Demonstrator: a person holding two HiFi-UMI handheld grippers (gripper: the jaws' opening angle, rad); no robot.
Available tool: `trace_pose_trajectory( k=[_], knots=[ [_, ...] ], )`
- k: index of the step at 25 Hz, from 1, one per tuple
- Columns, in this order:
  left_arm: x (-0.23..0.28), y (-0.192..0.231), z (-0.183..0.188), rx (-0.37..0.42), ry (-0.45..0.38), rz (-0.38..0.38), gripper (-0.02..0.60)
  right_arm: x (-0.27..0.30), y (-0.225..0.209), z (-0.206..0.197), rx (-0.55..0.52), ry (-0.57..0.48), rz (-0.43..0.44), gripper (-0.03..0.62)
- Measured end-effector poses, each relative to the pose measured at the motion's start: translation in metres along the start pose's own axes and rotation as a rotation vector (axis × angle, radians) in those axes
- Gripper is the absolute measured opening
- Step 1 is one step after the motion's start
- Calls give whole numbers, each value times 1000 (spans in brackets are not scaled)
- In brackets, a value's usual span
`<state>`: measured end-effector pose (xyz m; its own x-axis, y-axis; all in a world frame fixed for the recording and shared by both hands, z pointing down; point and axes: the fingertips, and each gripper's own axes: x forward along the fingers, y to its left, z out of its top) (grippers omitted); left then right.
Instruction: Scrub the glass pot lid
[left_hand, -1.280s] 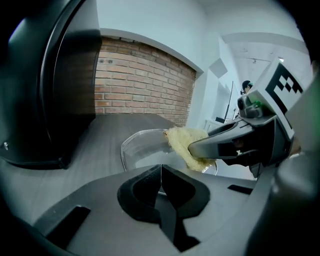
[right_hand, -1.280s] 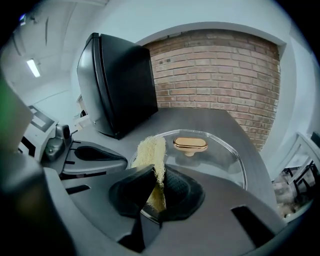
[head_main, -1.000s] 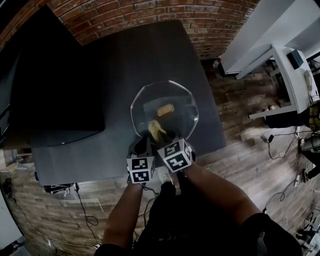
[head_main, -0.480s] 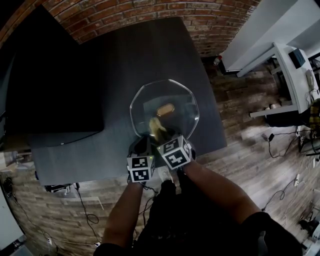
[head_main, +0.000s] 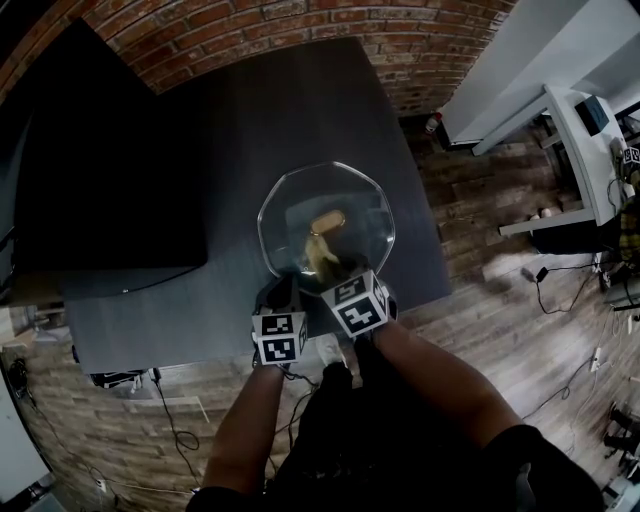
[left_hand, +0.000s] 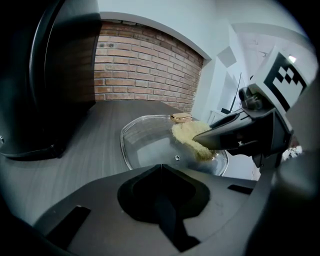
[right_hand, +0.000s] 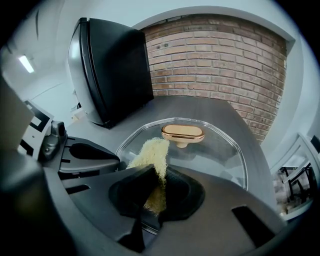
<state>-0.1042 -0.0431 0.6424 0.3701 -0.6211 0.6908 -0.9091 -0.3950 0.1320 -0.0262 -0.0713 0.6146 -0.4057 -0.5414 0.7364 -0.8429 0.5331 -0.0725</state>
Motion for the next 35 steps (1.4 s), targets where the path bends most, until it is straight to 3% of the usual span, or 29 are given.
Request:
trace_pose_trajectory(
  k=[28, 35],
  knots=[
    [-1, -2, 4, 15, 0, 26, 34, -35, -128, -47, 140, 17, -183, 52],
    [0, 0, 1, 11, 25, 41, 34, -37, -132, -52, 147, 57, -151, 52]
  ],
)
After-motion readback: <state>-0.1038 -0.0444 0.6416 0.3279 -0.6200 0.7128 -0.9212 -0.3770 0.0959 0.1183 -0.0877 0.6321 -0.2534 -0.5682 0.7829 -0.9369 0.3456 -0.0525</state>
